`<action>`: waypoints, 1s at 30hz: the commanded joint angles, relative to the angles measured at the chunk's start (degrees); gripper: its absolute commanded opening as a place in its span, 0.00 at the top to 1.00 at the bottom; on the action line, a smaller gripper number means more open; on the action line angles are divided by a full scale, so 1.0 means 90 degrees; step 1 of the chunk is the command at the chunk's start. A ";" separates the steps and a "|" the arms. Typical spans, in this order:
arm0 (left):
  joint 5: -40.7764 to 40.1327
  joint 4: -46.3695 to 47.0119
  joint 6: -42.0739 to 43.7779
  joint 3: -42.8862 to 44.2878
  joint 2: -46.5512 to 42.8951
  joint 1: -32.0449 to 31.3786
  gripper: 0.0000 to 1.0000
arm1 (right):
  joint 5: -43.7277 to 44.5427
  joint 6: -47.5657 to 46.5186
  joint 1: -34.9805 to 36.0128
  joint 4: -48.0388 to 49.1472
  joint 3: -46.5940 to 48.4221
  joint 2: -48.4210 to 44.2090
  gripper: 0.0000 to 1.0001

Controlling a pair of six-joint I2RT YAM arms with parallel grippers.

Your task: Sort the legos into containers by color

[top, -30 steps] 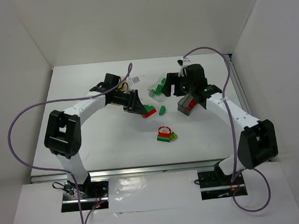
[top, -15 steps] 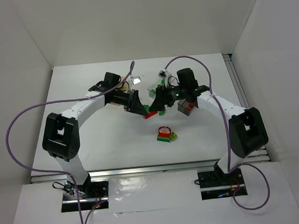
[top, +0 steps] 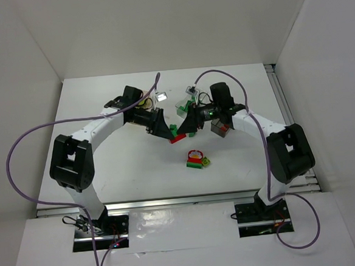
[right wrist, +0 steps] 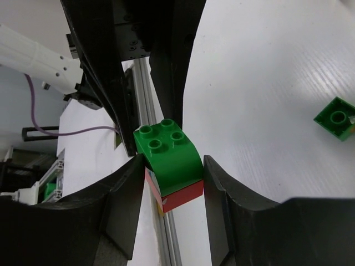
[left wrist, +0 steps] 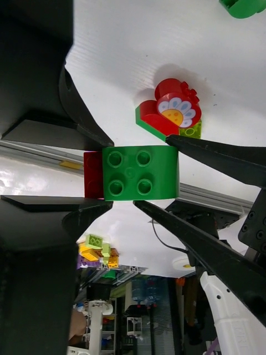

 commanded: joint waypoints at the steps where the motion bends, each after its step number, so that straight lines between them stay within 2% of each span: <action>1: 0.0209 0.0079 0.0366 0.0325 -0.0281 -0.0060 1.00 | -0.0624 0.0205 0.0087 0.0600 0.0028 0.0005 0.61; 2: 0.0132 0.0079 0.0424 0.0325 -0.0281 -0.0060 1.00 | -0.0624 0.0204 0.0087 0.0599 0.0028 0.0063 0.68; 6: -0.0064 -0.0184 0.0425 0.0384 -0.0272 -0.0060 1.00 | -0.0187 0.0439 0.0087 0.0785 -0.0177 -0.0092 0.82; 13: -0.0132 -0.0244 0.0426 0.0452 -0.0086 -0.0060 1.00 | 0.1757 0.1209 -0.0117 0.0970 -0.0616 -0.1009 0.95; 19: -0.0289 -0.0244 0.0299 0.0511 0.0031 -0.0060 1.00 | 0.2791 0.1767 -0.0372 0.1341 -0.0890 -0.1645 0.96; 26: -0.0230 -0.0185 0.0298 0.0511 0.0100 -0.0060 1.00 | 0.3126 0.2400 -0.0372 0.2082 -0.1270 -0.1870 0.96; 30: -0.0366 -0.0126 0.0162 0.0511 0.0168 -0.0060 1.00 | 0.3700 0.2460 -0.0372 0.1909 -0.1271 -0.1929 0.96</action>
